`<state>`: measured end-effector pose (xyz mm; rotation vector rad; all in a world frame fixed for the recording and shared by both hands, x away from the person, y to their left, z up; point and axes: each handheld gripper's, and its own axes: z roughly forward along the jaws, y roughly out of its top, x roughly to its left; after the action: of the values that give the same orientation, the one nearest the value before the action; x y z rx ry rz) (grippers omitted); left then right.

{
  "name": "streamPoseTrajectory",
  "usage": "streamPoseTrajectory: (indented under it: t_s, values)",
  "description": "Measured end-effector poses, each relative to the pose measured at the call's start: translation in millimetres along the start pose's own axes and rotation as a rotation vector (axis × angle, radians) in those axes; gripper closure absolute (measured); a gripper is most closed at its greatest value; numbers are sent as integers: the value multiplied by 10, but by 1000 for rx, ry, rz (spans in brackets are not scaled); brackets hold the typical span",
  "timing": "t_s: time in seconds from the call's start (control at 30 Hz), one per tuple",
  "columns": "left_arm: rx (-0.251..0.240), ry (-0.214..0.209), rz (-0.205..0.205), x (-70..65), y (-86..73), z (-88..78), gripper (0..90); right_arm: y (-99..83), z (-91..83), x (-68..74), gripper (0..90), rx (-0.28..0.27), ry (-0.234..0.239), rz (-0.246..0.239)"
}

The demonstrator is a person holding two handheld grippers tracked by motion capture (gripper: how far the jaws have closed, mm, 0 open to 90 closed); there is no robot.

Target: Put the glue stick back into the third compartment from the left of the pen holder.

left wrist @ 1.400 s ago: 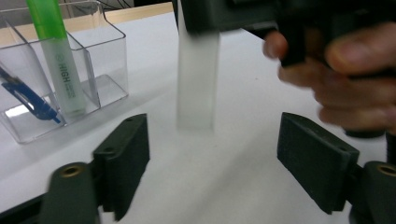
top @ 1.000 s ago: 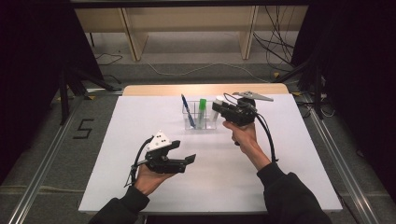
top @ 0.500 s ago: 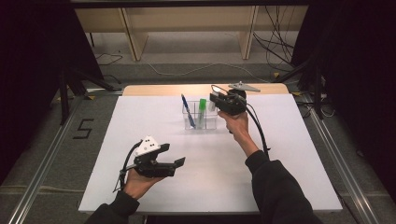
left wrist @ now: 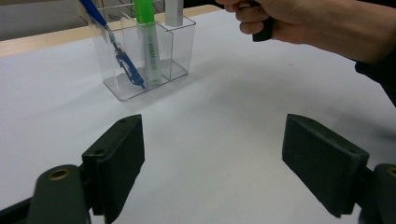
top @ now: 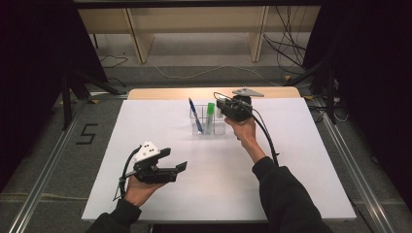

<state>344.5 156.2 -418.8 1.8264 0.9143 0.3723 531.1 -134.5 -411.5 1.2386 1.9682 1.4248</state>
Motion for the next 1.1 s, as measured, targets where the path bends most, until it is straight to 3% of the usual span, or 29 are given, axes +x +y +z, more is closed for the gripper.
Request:
streamPoseTrajectory:
  t_s: [0.2, 0.3, 0.43, 0.67, 0.87, 1.1]
  values:
    - [-8, 14, -8, 47, -25, -3, 207, -64, 50, 30, 648, 53, -12, -29]
    - [-15, 23, -15, 75, -35, -10, 207, -48, 14, 36, 433, 63, -13, -23]
    - [-14, 22, -10, 90, -34, -25, 208, 22, -144, 27, 310, 66, -19, -25]
    - [-14, 8, -13, 78, -36, -18, 206, 34, -528, -6, 281, 47, 33, -42]
    - [0, -24, -9, 83, -38, -12, 205, -119, -857, 13, 264, 76, 130, -62]
    - [15, -48, 6, 49, -42, 9, 205, -354, -1188, 98, 255, 89, 201, -106]
